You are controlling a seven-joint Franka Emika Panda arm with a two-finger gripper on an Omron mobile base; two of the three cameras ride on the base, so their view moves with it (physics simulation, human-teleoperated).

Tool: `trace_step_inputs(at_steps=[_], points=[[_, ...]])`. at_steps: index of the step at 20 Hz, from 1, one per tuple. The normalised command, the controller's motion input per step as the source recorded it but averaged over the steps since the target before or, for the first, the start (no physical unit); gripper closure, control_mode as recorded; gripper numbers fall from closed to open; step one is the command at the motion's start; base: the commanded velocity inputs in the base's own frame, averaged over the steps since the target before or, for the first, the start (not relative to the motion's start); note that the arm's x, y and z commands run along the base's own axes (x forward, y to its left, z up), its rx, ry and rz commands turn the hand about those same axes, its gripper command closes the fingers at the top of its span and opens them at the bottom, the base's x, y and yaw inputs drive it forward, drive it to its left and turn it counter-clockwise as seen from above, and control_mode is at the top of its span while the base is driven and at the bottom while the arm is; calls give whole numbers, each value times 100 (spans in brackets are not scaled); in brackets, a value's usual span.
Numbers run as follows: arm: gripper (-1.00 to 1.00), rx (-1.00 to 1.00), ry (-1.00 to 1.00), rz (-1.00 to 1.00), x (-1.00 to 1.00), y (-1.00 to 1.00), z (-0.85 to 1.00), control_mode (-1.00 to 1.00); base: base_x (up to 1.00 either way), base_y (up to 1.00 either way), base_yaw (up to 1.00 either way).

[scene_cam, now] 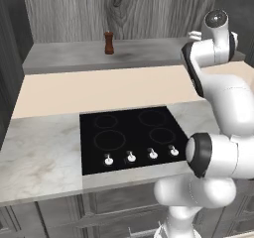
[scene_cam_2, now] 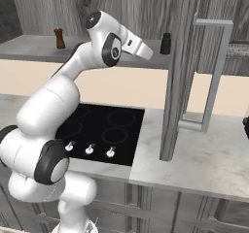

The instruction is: Take 2 condiments from the cabinet and move them on the counter near the stove.Make sure the condiments are lined up with each other, next to each other.

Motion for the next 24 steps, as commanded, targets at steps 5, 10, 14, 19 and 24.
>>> trace_step_inputs(at_steps=[5,10,14,19,24], points=[[-100,0,-2,0,31,-26,2,-100,0,0,0],[-100,0,0,0,23,-29,9,-100,0,0,0],[-100,0,0,0,34,-27,0,-100,0,0,0],[-100,0,0,0,35,-18,0,-100,0,0,0],[-100,0,0,0,26,-9,0,-100,0,0,0]])
